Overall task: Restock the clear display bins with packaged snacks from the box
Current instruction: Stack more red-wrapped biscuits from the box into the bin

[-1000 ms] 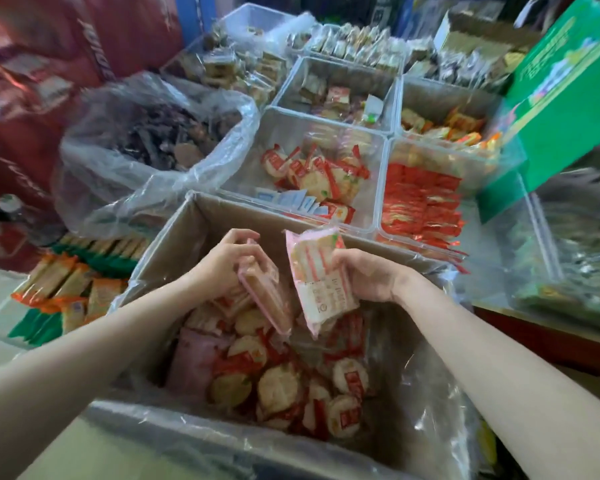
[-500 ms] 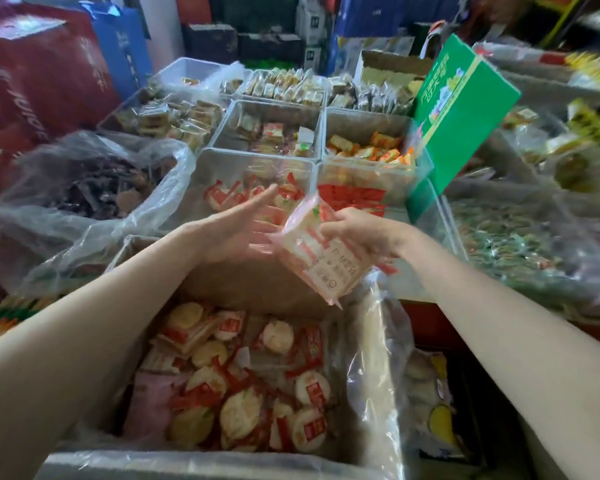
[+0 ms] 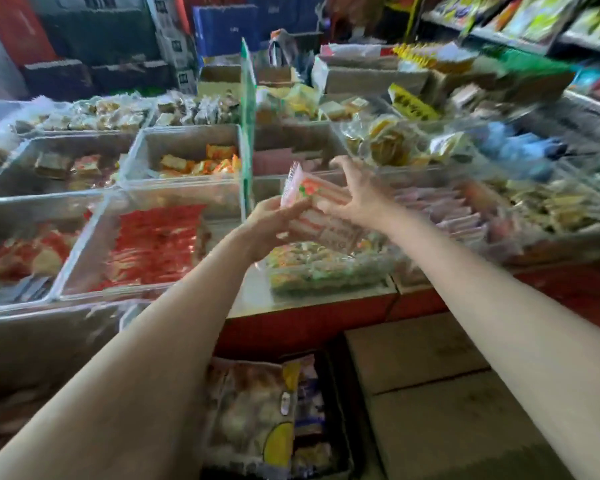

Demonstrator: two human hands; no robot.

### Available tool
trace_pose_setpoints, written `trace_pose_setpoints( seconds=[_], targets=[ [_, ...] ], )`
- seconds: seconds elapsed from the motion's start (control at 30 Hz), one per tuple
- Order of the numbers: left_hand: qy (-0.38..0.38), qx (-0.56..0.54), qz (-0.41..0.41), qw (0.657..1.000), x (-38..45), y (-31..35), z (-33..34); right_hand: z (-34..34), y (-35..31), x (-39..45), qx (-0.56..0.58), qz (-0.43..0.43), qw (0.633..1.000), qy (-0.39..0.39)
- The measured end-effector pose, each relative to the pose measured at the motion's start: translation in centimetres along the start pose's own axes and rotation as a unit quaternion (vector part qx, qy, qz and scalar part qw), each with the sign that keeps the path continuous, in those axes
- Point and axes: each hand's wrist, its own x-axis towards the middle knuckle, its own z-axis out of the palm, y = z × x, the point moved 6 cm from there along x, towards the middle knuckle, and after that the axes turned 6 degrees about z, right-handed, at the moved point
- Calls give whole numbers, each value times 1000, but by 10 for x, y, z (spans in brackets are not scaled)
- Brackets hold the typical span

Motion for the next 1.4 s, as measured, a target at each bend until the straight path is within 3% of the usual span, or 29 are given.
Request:
trace_pose_setpoints(
  seconds=[0.1, 0.17, 0.3, 0.4, 0.47, 0.6, 0.73, 0.83, 0.9, 0.97, 1.13, 1.3, 1.4],
  targets=[
    [48, -47, -15, 998, 52, -28, 98, -35, 140, 11, 99, 125, 984, -79],
    [42, -44, -22, 998, 79, -40, 155, -54, 203, 11, 122, 139, 972, -148],
    [5, -21, -32, 999, 126, -55, 246, -96, 286, 37, 16, 88, 979, -184],
    [-42, -7, -41, 998, 153, -73, 299, -99, 340, 61, -158, 77, 947, -270],
    [-50, -2, -49, 998, 165, -88, 324, -92, 365, 67, -263, 68, 910, -312],
    [-52, 17, -67, 996, 181, -114, 347, -76, 385, 77, -336, 31, 867, -367],
    [-56, 58, -76, 994, 194, -119, 343, -65, 384, 91, -217, 38, 853, -474],
    [-66, 166, -88, 980, 197, -122, 344, -60, 378, 99, -229, 0, 841, -490],
    [-111, 274, -74, 952, 195, -124, 351, -48, 380, 94, -258, -15, 822, -507],
    [-167, 417, -46, 892, 194, -131, 351, -32, 388, 80, -272, -21, 814, -513],
    [-262, 618, -56, 739, 202, -158, 329, -17, 408, 59, -321, -65, 851, -411],
    [-291, 650, -61, 700, 215, -160, 329, -7, 407, 55, -423, -110, 847, -302],
    [-281, 650, -54, 704, 215, -160, 324, -3, 412, 51, -419, -77, 827, -367]
  ],
)
